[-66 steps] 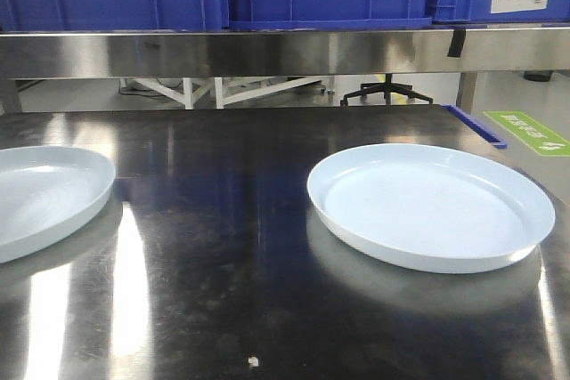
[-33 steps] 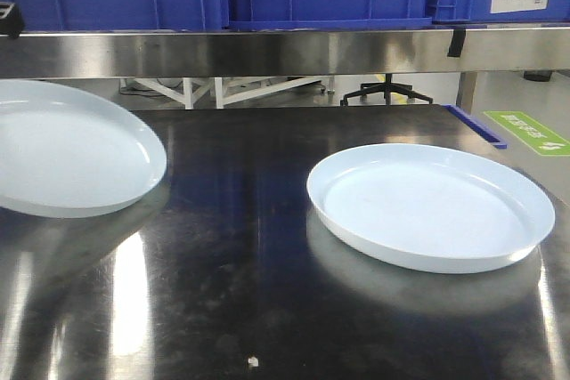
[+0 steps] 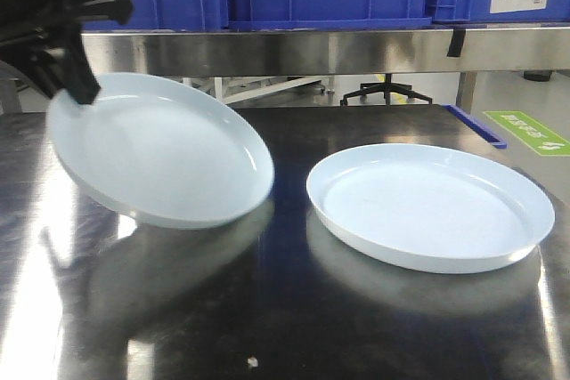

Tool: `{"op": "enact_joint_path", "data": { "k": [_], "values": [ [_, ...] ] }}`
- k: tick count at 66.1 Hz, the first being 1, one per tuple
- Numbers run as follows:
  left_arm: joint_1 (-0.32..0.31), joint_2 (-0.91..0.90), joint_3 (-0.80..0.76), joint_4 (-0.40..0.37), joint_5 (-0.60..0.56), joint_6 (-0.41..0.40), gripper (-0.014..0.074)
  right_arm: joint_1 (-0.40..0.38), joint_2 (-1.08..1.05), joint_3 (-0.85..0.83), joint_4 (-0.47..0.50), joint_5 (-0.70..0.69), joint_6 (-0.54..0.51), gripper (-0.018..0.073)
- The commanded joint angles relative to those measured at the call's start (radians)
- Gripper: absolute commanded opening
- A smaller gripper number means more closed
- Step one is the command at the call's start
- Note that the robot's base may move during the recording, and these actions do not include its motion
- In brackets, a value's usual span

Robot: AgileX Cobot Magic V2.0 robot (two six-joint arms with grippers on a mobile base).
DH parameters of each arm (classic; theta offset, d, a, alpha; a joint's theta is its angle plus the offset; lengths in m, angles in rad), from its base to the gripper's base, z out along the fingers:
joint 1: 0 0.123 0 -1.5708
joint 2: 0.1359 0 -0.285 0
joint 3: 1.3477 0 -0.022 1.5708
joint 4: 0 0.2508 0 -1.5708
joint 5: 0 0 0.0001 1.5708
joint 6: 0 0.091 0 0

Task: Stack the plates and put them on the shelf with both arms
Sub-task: 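Lift the plate with the left gripper and slide it toward the other plate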

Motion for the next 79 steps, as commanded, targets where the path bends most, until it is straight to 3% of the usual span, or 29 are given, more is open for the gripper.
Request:
{"op": "enact_joint_path", "data": {
  "k": [1,66,72,79],
  "values": [
    [-0.030,-0.017,-0.032,-0.019,-0.055,-0.009,0.0097,0.001,-0.009,-0.039,0.002,-0.068,-0.004,0.0550],
    [-0.040,0.064,-0.032,0.016,-0.053,-0.009,0.0104,0.001,-0.009,-0.039,0.002,-0.068,-0.004,0.0550],
    [-0.040,0.064,-0.032,0.018,-0.053,-0.009,0.0140,0.001,-0.009,-0.039,0.002,-0.068,-0.004,0.0550],
    [-0.040,0.064,-0.032,0.029,-0.047,-0.009,0.0257,0.001,-0.009,-0.039,0.002,-0.068,-0.004,0.0550]
  ]
}}
